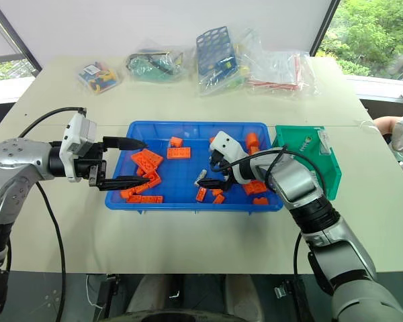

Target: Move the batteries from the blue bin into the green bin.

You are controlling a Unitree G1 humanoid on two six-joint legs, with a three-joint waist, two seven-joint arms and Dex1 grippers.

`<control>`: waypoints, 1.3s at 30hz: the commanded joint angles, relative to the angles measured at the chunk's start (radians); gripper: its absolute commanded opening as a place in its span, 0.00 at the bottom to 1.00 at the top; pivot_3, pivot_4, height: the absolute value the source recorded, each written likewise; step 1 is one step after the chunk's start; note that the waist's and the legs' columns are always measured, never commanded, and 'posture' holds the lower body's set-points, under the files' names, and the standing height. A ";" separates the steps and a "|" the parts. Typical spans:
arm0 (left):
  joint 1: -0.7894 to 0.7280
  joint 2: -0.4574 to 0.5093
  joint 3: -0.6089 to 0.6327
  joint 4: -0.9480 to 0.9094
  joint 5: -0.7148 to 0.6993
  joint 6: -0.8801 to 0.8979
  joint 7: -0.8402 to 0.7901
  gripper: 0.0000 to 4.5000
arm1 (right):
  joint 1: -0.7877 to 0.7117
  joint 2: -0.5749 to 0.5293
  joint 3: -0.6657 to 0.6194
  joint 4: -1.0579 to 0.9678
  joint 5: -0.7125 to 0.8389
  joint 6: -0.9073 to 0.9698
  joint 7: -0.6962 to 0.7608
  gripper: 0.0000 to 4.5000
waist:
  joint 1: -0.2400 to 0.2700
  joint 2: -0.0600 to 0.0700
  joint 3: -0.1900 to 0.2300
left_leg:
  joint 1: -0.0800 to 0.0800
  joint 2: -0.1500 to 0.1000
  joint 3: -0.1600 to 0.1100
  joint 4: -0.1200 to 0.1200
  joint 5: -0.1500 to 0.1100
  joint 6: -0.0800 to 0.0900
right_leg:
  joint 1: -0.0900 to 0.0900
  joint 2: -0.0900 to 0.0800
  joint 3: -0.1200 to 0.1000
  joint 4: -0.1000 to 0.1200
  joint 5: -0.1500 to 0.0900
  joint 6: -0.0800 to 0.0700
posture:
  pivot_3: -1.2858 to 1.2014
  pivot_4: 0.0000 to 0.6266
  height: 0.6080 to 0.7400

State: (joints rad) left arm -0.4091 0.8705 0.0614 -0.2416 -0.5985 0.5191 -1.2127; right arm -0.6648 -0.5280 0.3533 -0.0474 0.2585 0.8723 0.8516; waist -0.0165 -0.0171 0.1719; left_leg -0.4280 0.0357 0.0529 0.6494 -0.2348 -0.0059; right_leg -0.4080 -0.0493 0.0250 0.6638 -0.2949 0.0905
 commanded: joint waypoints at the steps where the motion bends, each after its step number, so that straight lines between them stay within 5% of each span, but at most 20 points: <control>1: -0.001 0.020 0.045 -0.027 -0.011 -0.001 0.010 1.00 | -0.018 0.018 0.005 0.003 -0.013 0.004 -0.009 0.98 | 0.000 0.000 0.000 | 0.000 0.000 0.000 0.000 0.000 0.000 | 0.000 0.000 0.000 0.000 0.000 0.000 | 0.52 0.24 1.00; 22: -0.032 0.013 0.026 0.019 0.008 -0.035 0.008 1.00 | -0.005 0.104 0.056 0.077 -0.088 -0.040 -0.038 0.98 | 0.000 0.000 0.000 | 0.000 0.000 0.000 0.000 0.000 0.000 | 0.000 0.000 0.000 0.000 0.000 0.000 | 0.52 0.24 1.00; 25: -0.038 0.014 0.023 0.026 0.009 -0.040 0.005 1.00 | 0.004 0.104 0.045 0.074 -0.090 -0.042 -0.039 0.79 | 0.000 -0.001 0.000 | 0.001 0.000 0.000 0.000 0.000 0.000 | 0.000 0.000 0.000 0.000 0.000 0.000 | 0.52 0.24 1.00; 28: -0.039 0.016 0.023 0.031 0.009 -0.044 0.003 1.00 | 0.011 0.092 0.033 0.049 -0.087 -0.029 -0.035 0.49 | 0.000 -0.001 0.000 | 0.001 0.000 0.000 0.000 0.000 0.000 | 0.000 0.000 0.000 0.000 0.000 0.000 | 0.52 0.24 1.00; 39: -0.042 0.008 0.015 0.042 0.019 -0.053 -0.013 1.00 | -0.116 -0.056 -0.320 -0.111 0.102 0.205 -0.027 0.49 | 0.005 0.000 0.000 | 0.000 0.000 0.000 0.000 0.000 0.000 | 0.000 0.000 0.000 0.000 0.000 0.000 | 0.52 0.24 1.00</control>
State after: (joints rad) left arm -0.4366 0.8798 0.0634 -0.1972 -0.5815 0.4859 -1.2195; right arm -0.7483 -0.5482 0.1244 -0.1191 0.3247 1.0441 0.8224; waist -0.0120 -0.0174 0.1717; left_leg -0.4279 0.0360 0.0527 0.6492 -0.2348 -0.0059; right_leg -0.4078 -0.0498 0.0248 0.6639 -0.2948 0.0906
